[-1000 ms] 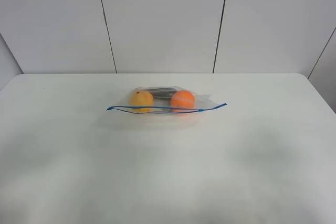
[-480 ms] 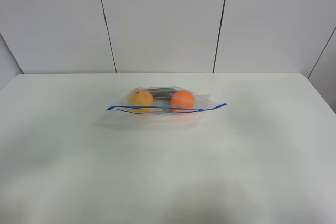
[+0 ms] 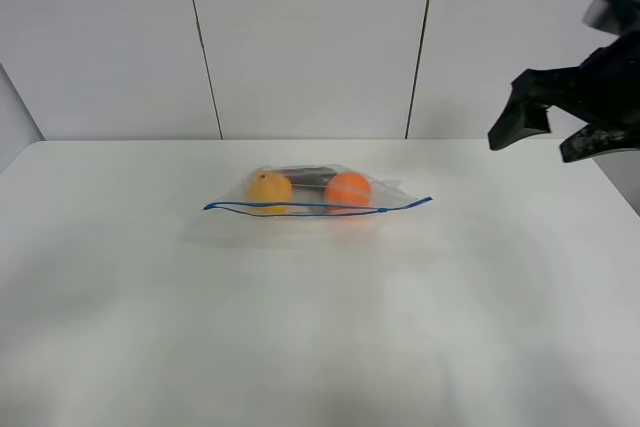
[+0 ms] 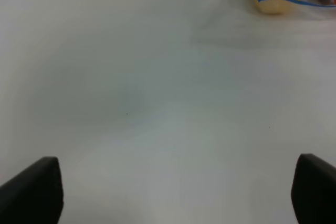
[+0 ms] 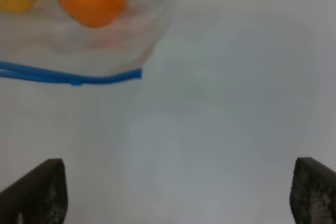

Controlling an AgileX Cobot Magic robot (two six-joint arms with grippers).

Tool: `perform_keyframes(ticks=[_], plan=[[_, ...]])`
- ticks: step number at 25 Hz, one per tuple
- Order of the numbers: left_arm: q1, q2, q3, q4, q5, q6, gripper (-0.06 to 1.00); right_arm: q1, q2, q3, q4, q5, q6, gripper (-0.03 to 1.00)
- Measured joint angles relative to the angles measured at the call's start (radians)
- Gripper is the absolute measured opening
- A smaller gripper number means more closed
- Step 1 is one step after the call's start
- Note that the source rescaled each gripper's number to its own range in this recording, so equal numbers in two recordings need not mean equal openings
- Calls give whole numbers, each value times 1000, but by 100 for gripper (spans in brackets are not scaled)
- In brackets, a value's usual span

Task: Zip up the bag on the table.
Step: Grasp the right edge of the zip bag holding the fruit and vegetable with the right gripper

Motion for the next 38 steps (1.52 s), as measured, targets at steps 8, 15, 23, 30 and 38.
perform_keyframes(ticks=[8, 15, 23, 30, 38], plan=[[0, 0, 0, 0, 0, 0, 100, -73, 373, -161, 344, 112, -147, 97], [0, 0, 0, 0, 0, 0, 100, -74, 573, -166, 599, 154, -196, 97], [0, 0, 0, 0, 0, 0, 100, -70, 609, -168, 667, 156, -167, 86], [0, 0, 0, 0, 0, 0, 100, -70, 609, -168, 675, 184, -126, 69], [0, 0, 0, 0, 0, 0, 100, -70, 609, -168, 678, 185, -115, 60]])
